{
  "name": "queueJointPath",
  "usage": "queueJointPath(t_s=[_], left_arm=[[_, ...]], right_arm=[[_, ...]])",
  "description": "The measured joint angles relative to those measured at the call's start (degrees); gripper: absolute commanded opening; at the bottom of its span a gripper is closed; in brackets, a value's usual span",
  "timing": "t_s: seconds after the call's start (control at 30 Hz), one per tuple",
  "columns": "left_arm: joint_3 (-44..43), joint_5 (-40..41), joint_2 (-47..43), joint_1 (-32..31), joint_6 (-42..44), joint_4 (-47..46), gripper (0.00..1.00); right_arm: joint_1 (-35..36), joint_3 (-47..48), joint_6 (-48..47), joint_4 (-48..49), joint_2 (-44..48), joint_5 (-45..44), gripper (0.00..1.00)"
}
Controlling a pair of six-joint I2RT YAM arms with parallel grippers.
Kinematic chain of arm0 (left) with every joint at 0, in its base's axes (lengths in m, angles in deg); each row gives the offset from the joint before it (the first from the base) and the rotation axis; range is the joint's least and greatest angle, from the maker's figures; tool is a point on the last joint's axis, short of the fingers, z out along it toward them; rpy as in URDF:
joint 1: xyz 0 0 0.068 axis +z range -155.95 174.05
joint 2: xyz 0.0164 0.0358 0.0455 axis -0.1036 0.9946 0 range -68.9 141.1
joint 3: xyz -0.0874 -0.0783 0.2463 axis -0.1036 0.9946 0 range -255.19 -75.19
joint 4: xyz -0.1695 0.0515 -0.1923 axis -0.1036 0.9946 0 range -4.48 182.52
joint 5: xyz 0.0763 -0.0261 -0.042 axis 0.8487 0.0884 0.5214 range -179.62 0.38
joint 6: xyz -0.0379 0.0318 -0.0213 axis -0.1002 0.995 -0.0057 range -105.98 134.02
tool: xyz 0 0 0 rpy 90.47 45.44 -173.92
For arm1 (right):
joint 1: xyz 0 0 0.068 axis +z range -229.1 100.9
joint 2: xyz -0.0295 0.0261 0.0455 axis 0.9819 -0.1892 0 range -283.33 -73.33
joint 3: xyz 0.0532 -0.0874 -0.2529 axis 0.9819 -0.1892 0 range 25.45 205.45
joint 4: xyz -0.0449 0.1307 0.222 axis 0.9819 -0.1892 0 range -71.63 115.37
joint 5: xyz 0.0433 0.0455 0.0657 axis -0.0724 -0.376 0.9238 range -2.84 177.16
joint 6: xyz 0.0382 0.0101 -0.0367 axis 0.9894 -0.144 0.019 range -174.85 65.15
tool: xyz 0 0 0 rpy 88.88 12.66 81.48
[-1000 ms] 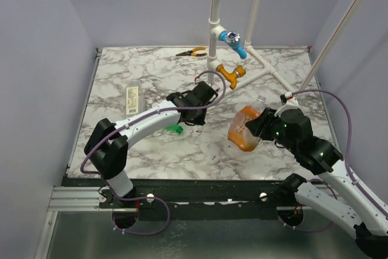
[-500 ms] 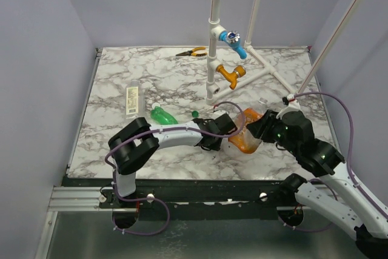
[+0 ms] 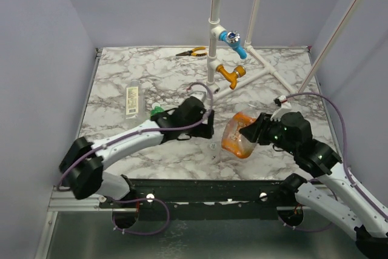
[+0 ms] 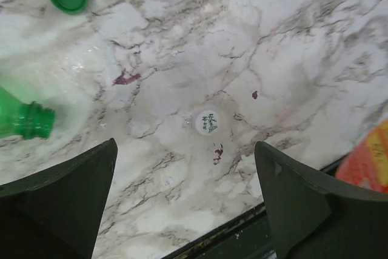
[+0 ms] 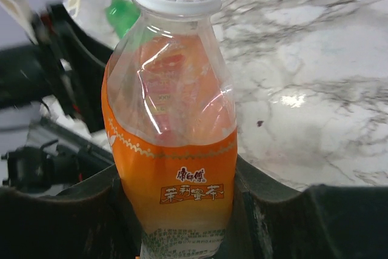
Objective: Screw on the bottle caps
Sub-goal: Place the bottle cap at the center of the board, then adjust the plastic bottle.
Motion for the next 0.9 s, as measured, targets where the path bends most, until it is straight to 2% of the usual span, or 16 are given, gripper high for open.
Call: queueJointPath(t_s=[0.13,0.23,0.3,0.43,0.53,0.77,0.9], left_arm=[[6.49,-12.41,-15.56,11.67,1.95,-2.67,0.96],[10.19,-24.94,-23.67,20.31,2.62,-7.15,0.95],[12.22,-32.48,-26.27,23.26,2.40,-10.62,0.95],[17.29,-47.36,-28.26,24.87,-1.05,-21.03,0.95],[19.89,-54.71,-28.33,24.87,-4.35,-27.89,0.95],[22.21,-63.41,-28.30,24.90,-12.94,-43.91,0.89],[22.80,-65.66,-27.04,24.83,-17.94,-52.46,0.77]], right_arm=[[0.00,-3.17,-1.79,6.10,-0.33,9.40,0.00],[0.00,-4.57,-2.43,10.62,-1.29,14.51,0.00],[0.00,-4.92,-2.60,13.90,-1.92,17.77,0.00],[0.00,-4.90,-2.56,21.73,-3.78,23.21,0.00],[0.00,-5.05,-1.66,27.65,-5.27,26.58,0.00],[0.33,-6.75,0.09,37.81,-6.25,29.16,0.00],[2.60,-8.04,0.68,43.12,-6.86,28.85,0.00]])
